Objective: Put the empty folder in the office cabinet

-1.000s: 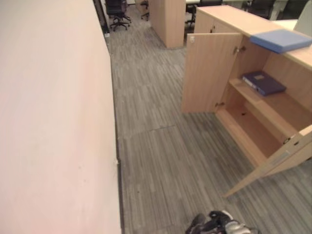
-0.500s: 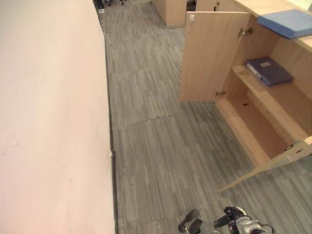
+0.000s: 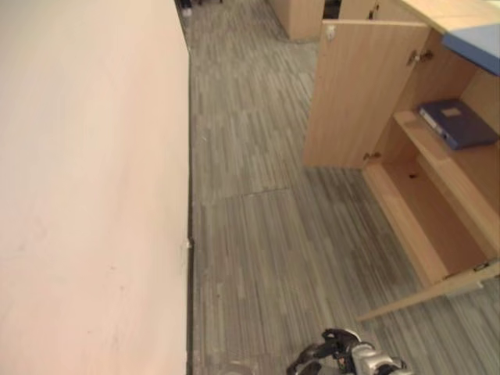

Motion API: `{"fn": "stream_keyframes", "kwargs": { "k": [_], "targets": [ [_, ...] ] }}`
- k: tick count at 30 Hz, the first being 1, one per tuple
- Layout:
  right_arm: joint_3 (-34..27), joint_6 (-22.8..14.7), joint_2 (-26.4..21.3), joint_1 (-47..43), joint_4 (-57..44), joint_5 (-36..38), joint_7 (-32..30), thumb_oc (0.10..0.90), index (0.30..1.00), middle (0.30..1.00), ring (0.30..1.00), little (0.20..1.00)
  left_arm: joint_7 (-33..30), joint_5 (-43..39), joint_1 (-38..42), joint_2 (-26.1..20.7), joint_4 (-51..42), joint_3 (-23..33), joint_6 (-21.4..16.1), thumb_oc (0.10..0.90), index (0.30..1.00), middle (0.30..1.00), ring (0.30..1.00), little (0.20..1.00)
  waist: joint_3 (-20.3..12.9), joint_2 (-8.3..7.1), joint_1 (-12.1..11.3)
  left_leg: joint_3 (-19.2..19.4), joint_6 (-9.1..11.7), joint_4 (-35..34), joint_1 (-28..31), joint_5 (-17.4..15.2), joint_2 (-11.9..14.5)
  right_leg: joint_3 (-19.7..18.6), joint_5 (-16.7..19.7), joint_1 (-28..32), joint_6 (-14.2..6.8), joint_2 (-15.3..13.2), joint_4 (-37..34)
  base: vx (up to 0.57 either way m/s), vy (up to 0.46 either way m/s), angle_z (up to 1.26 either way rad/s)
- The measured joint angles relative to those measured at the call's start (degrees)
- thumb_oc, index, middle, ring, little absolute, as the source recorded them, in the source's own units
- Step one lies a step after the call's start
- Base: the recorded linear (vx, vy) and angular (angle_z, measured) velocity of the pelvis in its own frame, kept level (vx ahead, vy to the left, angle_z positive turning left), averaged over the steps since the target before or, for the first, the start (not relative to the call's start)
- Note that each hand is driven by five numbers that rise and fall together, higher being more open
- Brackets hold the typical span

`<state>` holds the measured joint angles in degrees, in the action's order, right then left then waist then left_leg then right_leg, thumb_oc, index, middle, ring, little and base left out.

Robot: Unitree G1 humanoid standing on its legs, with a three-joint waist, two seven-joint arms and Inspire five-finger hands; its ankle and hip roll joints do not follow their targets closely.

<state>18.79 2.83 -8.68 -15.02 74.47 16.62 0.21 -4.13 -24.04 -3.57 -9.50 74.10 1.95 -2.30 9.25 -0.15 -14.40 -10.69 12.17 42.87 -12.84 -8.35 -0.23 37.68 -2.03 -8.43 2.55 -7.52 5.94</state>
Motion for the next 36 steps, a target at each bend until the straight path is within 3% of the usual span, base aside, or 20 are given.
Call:
{"fn": "stream_keyframes", "kwargs": {
  "k": [3,5,10,12,14,15,17,22,24,25,26,27,28,29,30,31,32,33,34,36],
  "targets": [
    [-0.52,0.19,0.38,-2.37,0.46,0.85,0.04,0.8,0.9,0.9,0.9,0.9,0.03,0.09,0.61,0.38,0.78,0.66,0.76,0.8,0.9,0.9,0.9,0.9,1.43,-0.71,-1.15,4.93,-5.93,-16.91,-4.74,0.89,0.11,-1.56,0.12,2.8,-0.04,1.51,-7.7,0.31,0.08,-0.35],
    [-1.74,0.23,0.48,-1.47,2.76,1.55,0.27,0.8,0.9,0.9,0.9,0.9,-0.23,0.06,-0.48,0.68,3.11,2.91,1.77,0.8,0.9,0.9,0.9,0.9,2.04,0.37,-1.24,4.42,-2.35,-36.48,-4.37,8.67,6.2,-1.23,2.62,7.43,-1.21,2.49,-8.06,0.38,0.184,-0.46],
    [-4.5,0.52,-0.42,2.2,4.92,1.51,-0.04,0.8,0.9,0.9,0.9,0.9,-0.09,-0.04,-0.89,0.99,6.36,5.43,2.17,0.8,0.9,0.9,0.9,0.9,1.05,-0.04,-1.88,3.96,0.72,-45.76,-5.73,17.64,16.29,-5.01,2.9,10.53,-2.85,2.59,-7.88,0.4,0.317,-0.51],
    [-6.41,1.23,-1.2,5.0,5.25,1.43,-0.28,0.8,0.9,0.9,0.9,0.9,-0.06,-0.04,-2.43,1.76,6.3,6.86,2.2,0.8,0.9,0.9,0.9,0.9,-0.98,-0.03,-1.89,3.06,0.36,-42.26,-3.99,17.02,14.71,-6.02,2.82,11.22,-3.53,0.54,-7.38,0.33,0.297,-0.53],
    [-9.05,1.3,-3.49,9.92,5.36,1.34,-0.49,0.8,0.9,0.9,0.9,0.9,0.06,0.26,-4.81,2.23,6.67,7.24,2.13,0.8,0.9,0.9,0.9,0.9,-4.44,0.69,-1.26,4.25,-4.67,-39.63,1.82,12.96,9.42,-7.02,3.11,13.88,-6.13,-3.79,-6.92,0.43,0.417,-0.51],
    [-9.56,2.0,-2.47,11.29,5.61,1.27,-0.46,0.8,0.9,0.9,0.9,0.9,-0.15,0.7,-4.46,1.07,6.8,7.28,2.33,0.8,0.9,0.9,0.9,0.9,-5.35,-1.96,-1.57,6.29,-6.73,-40.59,3.29,11.7,5.4,-7.4,3.38,13.77,-6.71,-8.22,-6.14,0.36,0.375,-0.26],
    [-10.89,2.43,-1.84,12.12,6.42,0.93,-0.27,0.8,0.9,0.9,0.9,0.9,-0.04,1.9,-4.4,0.45,5.93,7.23,2.16,0.8,0.9,0.9,0.9,0.9,-6.23,-3.0,-1.67,8.29,-9.78,-40.48,4.75,11.88,0.95,-7.68,3.58,14.05,-7.27,-14.2,-2.83,0.32,0.335,-0.01],
    [-10.6,2.28,-2.6,10.55,5.77,-2.4,-0.78,0.8,0.9,0.9,0.9,0.9,0.08,2.45,-4.65,-0.92,3.52,6.47,1.05,0.8,0.9,0.9,0.9,0.9,-8.16,-1.92,-3.45,11.23,-16.59,-39.8,10.69,7.23,-8.52,-7.11,9.05,11.24,-9.17,-29.44,16.2,0.31,0.358,-0.04],
    [-10.73,1.99,-2.35,9.6,3.92,-2.25,-0.44,0.8,0.9,0.9,0.9,0.9,-0.01,2.47,-5.75,-1.28,3.21,6.15,1.29,0.8,0.9,0.9,0.9,0.9,-8.05,-0.01,-3.3,11.44,-17.93,-42.11,14.11,6.29,-8.93,-6.31,10.58,9.14,-10.62,-30.13,20.79,0.24,0.128,-0.4],
    [-10.45,1.47,-1.66,8.83,3.97,-2.0,-0.1,0.8,0.9,0.9,0.9,0.9,-0.07,2.47,-6.59,-1.56,3.0,6.07,1.45,0.8,0.9,0.9,0.9,0.9,-8.0,0.31,-2.63,11.53,-18.28,-42.8,15.44,6.64,-8.55,-6.23,8.48,8.52,-11.11,-29.43,22.59,0.23,0.104,-0.42],
    [-10.37,1.21,-1.15,7.59,2.29,-1.81,1.18,0.8,0.9,0.9,0.9,0.9,-0.08,2.42,-6.86,-2.31,2.9,6.17,2.28,0.8,0.9,0.9,0.9,0.9,-6.74,2.33,-2.22,12.01,-20.14,-43.14,17.21,5.28,-6.49,-7.15,-0.15,2.18,-11.23,-23.62,25.15,0.37,0.127,-0.1],
    [-10.47,0.53,-1.23,7.68,1.96,-1.77,1.16,0.8,0.9,0.9,0.9,0.9,-0.06,2.39,-7.37,-2.68,2.99,6.18,2.4,0.8,0.9,0.9,0.9,0.9,-6.26,2.3,-1.13,12.02,-20.51,-43.3,17.99,5.0,-6.04,-6.89,-0.96,-2.24,-10.9,-21.24,25.05,0.45,0.002,-0.89],
    [-6.27,0.51,-2.63,7.28,-4.87,-1.79,1.22,0.8,0.9,0.9,0.9,0.9,0.32,2.25,-9.99,-1.21,3.01,11.7,2.21,0.8,0.9,0.9,0.9,0.9,-5.16,1.92,0.4,15.14,-20.66,-39.9,15.98,0.49,-4.12,-3.56,-1.28,-14.44,-14.4,-12.45,21.53,0.49,-0.105,-0.71],
    [-10.24,-1.04,-0.99,5.18,-7.59,-1.28,1.35,0.8,0.9,0.9,0.9,0.9,0.49,2.41,-10.7,-1.34,4.34,13.07,2.7,0.8,0.9,0.9,0.9,0.9,-2.19,-0.12,3.47,16.93,-16.38,-39.9,17.76,-0.75,-3.86,7.35,0.28,-15.51,-16.7,-7.6,13.59,0.31,-0.232,-1.11],
    [-12.69,0.64,1.08,3.41,-3.18,-0.52,0.34,0.8,0.9,0.9,0.9,0.9,1.03,2.47,-12.3,-2.81,5.79,14.86,3.33,0.8,0.9,0.9,0.9,0.9,-1.03,-2.42,3.13,19.52,-15.98,-42.01,22.82,-1.56,-4.17,22.8,0.57,-10.91,-13.44,-3.17,4.18,0.42,-0.246,-0.08],
    [-12.64,0.85,0.85,3.91,-2.17,-0.51,0.36,0.8,0.9,0.9,0.9,0.9,0.91,2.46,-12.16,-3.43,5.91,15.16,3.61,0.8,0.9,0.9,0.9,0.9,-1.42,-2.91,3.1,18.85,-16.17,-41.65,22.96,-2.03,-4.55,25.29,0.17,-10.25,-11.87,-3.86,4.32,0.32,-0.163,0.32],
    [-11.81,2.03,-1.16,4.81,1.19,-0.55,0.26,0.8,0.9,0.9,0.9,0.9,1.08,2.34,-12.28,-3.02,1.88,14.71,3.26,0.8,0.9,0.9,0.9,0.9,-2.5,-2.79,-0.58,18.5,-16.6,-44.02,24.28,-2.4,-4.14,24.34,-2.2,-8.86,-1.85,-5.9,12.44,0.4,-0.152,0.45],
    [-10.69,2.04,-2.72,5.08,3.44,-0.51,0.13,0.8,0.9,0.9,0.9,0.9,0.72,2.22,-12.69,-1.16,1.42,13.49,3.3,0.8,0.9,0.9,0.9,0.9,-4.62,0.74,-2.81,17.6,-16.07,-46.2,26.03,-2.44,-2.16,17.65,-6.04,-8.0,-0.51,-6.38,22.54,0.2,-0.06,0.29],
    [-10.67,1.91,-2.8,5.51,4.01,-0.51,-0.1,0.8,0.9,0.9,0.9,0.9,0.97,2.19,-10.35,-0.82,3.65,12.99,3.99,0.8,0.9,0.9,0.9,0.9,-4.1,-1.1,-2.86,17.39,-11.31,-42.13,24.34,-0.79,-4.08,13.82,-7.17,-4.89,8.35,-6.03,15.99,0.27,-0.059,-0.19],
    [-10.51,1.49,-2.98,5.94,3.97,-0.23,-0.31,0.8,0.9,0.9,0.9,0.9,1.13,2.0,-8.71,-0.02,5.98,11.41,4.73,0.8,0.9,0.9,0.9,0.9,-3.8,-0.38,-2.25,14.95,-8.74,-41.3,23.73,-2.63,-2.21,13.21,-4.24,0.44,7.36,-2.27,8.49,0.28,0.005,-0.19]
  ]
}}
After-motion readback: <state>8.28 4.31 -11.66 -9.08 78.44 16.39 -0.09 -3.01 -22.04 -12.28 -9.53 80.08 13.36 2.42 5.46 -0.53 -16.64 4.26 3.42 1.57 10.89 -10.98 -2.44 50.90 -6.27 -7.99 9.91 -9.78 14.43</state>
